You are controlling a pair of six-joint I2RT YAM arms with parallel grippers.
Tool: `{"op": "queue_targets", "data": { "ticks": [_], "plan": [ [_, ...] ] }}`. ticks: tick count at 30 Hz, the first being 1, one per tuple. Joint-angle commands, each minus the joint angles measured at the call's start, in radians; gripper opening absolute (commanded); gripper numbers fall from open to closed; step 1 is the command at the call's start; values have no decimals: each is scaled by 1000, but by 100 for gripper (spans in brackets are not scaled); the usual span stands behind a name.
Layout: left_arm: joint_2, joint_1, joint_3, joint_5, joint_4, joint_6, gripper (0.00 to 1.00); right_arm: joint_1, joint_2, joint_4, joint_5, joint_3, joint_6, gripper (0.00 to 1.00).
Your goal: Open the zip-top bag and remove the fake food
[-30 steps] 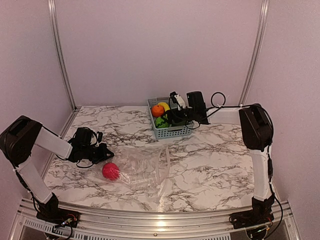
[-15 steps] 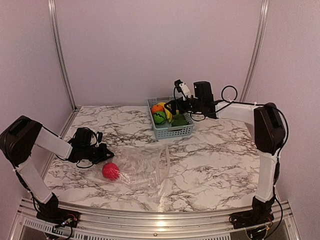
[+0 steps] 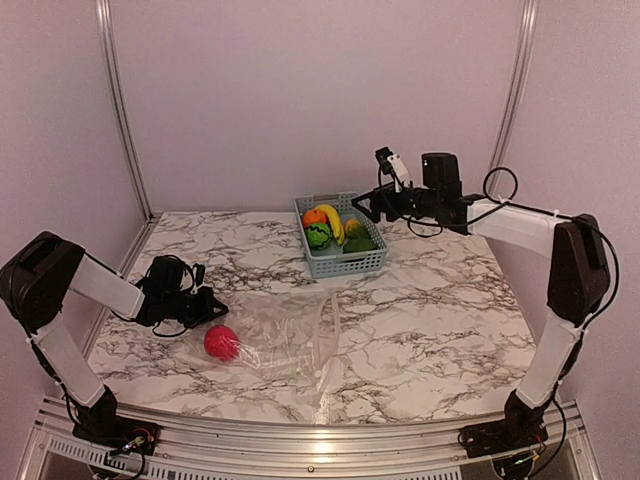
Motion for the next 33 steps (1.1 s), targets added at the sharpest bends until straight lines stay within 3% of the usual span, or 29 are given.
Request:
{"op": "queue_targets", "data": {
  "ticks": [1,8,13,19,33],
  "plan": [
    [8,6,-21,5,14,-5,0,5,-135,-29,-123,-203,89,87],
    [22,4,-15,9,11,-1,0,60,-292,17,-210,-480,219,75],
    [30,3,-13,11,16,-5,0,138,-308,66,-238,-598,297,62],
    [31,4,-23,10,30,-10,0,217,-234,204,-298,-665,432,40],
    [18,1,-61,11,123,-90,0,332,48,473,-292,-615,655,16]
  ]
}}
